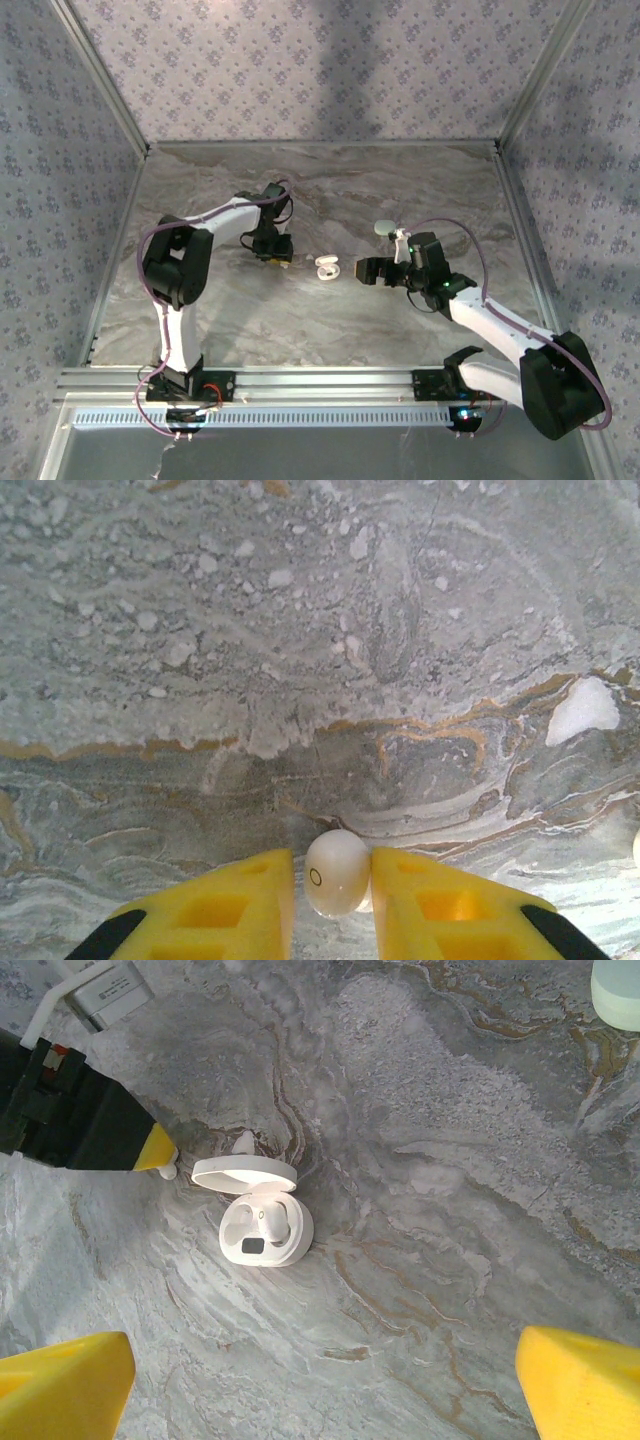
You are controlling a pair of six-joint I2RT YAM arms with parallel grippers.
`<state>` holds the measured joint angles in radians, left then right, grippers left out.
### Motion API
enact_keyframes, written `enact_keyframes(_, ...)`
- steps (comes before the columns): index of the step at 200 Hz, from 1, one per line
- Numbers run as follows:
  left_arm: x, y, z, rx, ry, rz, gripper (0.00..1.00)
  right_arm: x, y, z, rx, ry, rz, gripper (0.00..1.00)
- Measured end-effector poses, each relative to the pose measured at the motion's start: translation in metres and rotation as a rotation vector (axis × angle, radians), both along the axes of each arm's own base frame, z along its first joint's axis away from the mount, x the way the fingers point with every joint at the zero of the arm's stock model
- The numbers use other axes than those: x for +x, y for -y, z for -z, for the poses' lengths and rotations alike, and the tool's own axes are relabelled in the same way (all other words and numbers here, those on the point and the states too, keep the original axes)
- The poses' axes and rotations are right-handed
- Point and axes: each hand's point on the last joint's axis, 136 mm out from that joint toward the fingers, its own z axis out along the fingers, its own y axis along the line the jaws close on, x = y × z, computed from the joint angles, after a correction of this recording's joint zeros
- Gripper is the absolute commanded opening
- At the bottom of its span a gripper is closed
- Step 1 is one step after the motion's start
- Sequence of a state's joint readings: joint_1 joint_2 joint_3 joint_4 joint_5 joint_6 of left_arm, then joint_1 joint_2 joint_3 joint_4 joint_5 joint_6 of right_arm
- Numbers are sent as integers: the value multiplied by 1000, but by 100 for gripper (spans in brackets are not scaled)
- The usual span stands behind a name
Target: Insert the wireless bluetooth earbuds into the charging case
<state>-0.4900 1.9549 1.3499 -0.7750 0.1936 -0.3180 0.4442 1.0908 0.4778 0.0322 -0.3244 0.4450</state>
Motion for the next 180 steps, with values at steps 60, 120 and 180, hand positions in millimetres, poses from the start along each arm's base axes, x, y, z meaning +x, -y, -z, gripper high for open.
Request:
enact_keyframes(60, 6, 3, 5, 6, -9, 11, 27, 0, 0, -1, 1, 3, -1, 100)
enact_keyframes(120, 8, 2, 5, 8, -14, 5, 23, 0, 0, -1, 1, 4, -1, 100)
enact_keyframes(180, 1, -1, 5, 7, -14, -10, 23, 0, 0, -1, 1, 4, -1, 100)
